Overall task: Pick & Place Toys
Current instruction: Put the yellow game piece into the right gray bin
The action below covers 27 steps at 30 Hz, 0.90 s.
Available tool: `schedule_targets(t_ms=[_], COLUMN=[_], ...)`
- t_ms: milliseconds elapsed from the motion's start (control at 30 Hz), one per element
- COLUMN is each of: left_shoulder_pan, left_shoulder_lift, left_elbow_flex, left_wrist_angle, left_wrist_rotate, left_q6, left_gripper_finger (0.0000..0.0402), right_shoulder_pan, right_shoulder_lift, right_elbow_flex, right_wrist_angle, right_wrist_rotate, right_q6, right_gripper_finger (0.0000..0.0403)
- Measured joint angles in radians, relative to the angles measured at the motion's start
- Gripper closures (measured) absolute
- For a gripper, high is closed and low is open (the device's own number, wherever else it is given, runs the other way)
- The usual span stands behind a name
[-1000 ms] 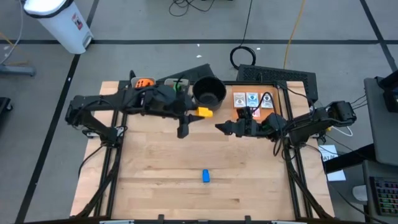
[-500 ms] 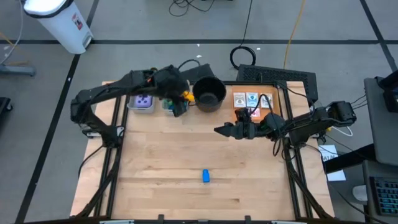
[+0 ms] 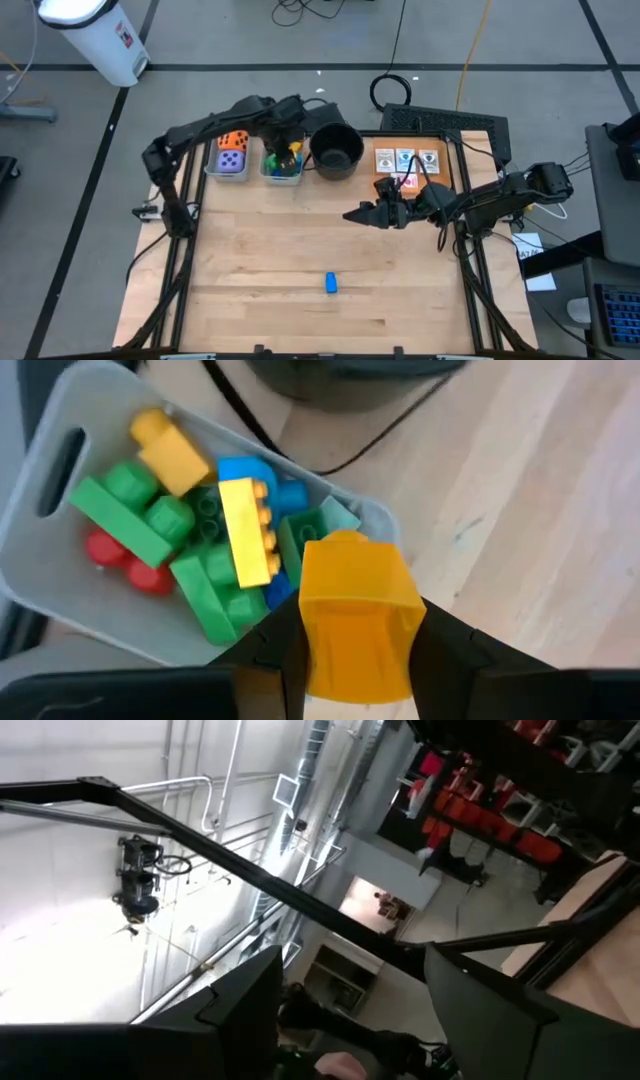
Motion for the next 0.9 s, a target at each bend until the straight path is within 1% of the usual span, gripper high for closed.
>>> schedule_targets(t_ms=[200,467,767,900], left_shoulder_pan=[0.009,0.011,0.012,0.017], left_shoulder_lift=[0.072,0.143,0.187,0.186], left_elbow_flex=[0.0,0.0,0.0,-0.003], left_wrist_angle=[0.005,0.008,0.011,0.025], left_wrist_rotate=[0.013,0.013,0.011,-0.013], left_q6=[-0.007,-0.031,-0.045,-0.062], left_gripper_finger=[0.0267,0.0275,0.0262,0.0248], right_shoulder_pan=[-0.001,-0.001,-0.002,-0.002], right_shoulder_lift=[0.0,0.0,0.0,0.0], right_elbow_flex=[0.0,0.0,0.0,0.0], right_wrist_angle=[0.002,-0.008,-0.014,-0.015], right_wrist_rotate=[0.0,-0.007,-0.026,-0.026], right_q6=[0.0,0.0,0.007,0.007], right_gripper_finger=[0.0165,0.0165,0.0165,0.0165])
